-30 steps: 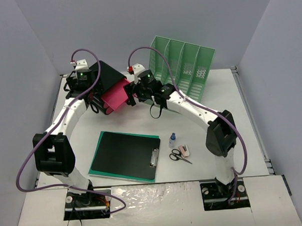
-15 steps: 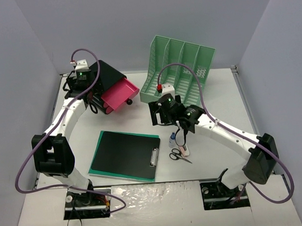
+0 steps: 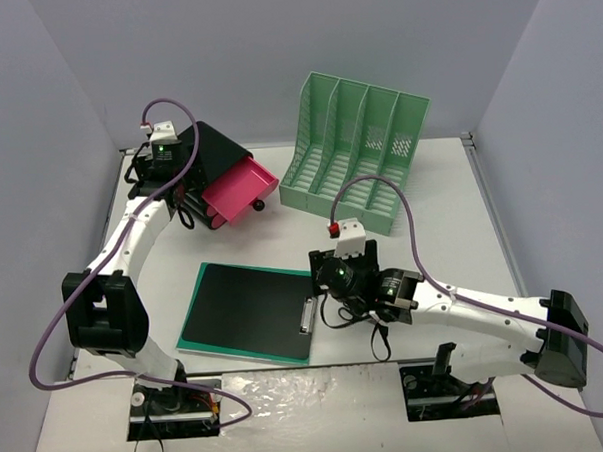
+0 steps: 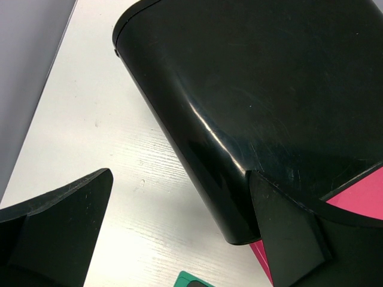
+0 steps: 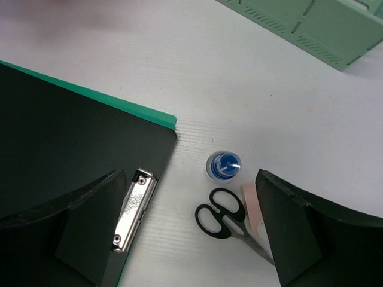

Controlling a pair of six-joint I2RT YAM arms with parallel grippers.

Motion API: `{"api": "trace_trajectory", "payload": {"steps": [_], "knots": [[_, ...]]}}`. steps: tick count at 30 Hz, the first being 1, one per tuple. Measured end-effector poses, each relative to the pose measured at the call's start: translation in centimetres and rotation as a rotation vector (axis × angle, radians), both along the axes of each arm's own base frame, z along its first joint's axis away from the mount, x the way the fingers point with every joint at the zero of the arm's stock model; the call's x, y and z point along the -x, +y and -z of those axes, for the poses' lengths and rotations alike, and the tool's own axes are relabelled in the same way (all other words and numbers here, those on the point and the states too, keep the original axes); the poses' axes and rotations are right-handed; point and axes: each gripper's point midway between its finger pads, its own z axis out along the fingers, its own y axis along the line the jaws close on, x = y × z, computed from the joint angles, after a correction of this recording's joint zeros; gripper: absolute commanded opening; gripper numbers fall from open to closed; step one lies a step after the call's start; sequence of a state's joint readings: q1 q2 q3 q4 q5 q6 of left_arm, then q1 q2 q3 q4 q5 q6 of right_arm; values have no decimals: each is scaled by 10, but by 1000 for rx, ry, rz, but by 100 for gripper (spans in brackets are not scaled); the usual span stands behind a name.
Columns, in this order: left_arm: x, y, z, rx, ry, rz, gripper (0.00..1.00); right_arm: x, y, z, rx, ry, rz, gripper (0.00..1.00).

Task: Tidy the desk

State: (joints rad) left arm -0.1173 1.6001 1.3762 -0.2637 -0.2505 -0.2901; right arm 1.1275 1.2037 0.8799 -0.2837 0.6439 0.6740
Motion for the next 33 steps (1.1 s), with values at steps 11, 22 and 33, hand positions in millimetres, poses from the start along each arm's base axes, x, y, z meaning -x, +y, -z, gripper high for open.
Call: {"api": "trace_trajectory", "payload": {"steps": [11, 22, 33], "knots": [[2, 0, 0, 1, 6, 3, 97, 4, -14, 21, -7, -49, 141, 81], [5, 0, 0, 0, 15, 4, 97, 21, -21, 53, 12, -77, 176, 78], [5, -1, 0, 3, 15, 10, 97, 20, -21, 73, 66, -122, 217, 75]]}}
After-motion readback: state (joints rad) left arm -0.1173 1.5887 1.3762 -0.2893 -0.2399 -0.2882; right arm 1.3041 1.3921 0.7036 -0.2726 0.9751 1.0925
